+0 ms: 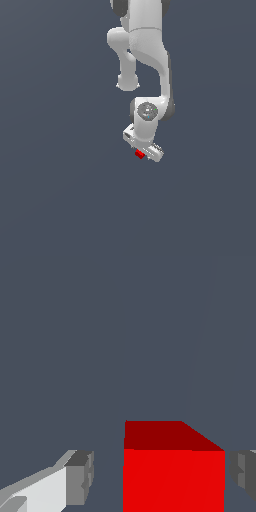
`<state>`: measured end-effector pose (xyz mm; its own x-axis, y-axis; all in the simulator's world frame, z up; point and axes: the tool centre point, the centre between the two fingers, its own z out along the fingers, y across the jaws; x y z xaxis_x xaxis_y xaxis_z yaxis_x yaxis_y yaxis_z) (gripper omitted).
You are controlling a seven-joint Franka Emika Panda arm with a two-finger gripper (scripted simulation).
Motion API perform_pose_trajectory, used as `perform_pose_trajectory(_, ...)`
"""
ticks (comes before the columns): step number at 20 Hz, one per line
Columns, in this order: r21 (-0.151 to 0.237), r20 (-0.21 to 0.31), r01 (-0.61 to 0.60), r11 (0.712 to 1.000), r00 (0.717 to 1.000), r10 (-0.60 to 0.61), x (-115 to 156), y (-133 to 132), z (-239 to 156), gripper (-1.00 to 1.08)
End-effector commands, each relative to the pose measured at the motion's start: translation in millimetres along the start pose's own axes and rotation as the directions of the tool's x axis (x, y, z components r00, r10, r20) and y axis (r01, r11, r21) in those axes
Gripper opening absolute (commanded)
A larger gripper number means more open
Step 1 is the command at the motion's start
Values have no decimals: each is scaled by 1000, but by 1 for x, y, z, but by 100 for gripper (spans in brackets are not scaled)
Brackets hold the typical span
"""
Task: Pick up the red cube and move it to a goal position.
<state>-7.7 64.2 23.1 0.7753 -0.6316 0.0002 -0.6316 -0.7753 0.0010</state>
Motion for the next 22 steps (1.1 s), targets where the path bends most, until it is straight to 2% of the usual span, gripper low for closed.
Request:
perform_pose_trajectory(1, 1, 0, -15, 1000, 1000, 15, 0, -1, 3, 100)
perform_pose_trajectory(3, 1, 0, -18, 1000, 1000, 18, 0, -2, 3, 100)
perform_pose_trajectory(4, 1, 0, -18, 1000, 1000, 18, 0, -2, 3, -100)
perform_pose_trajectory(16, 1, 0, -17, 1000, 1000, 17, 1, -2, 2, -100)
perform_pose_trajectory(22, 1, 0, -17, 1000, 1000, 17, 17, 1, -12, -100)
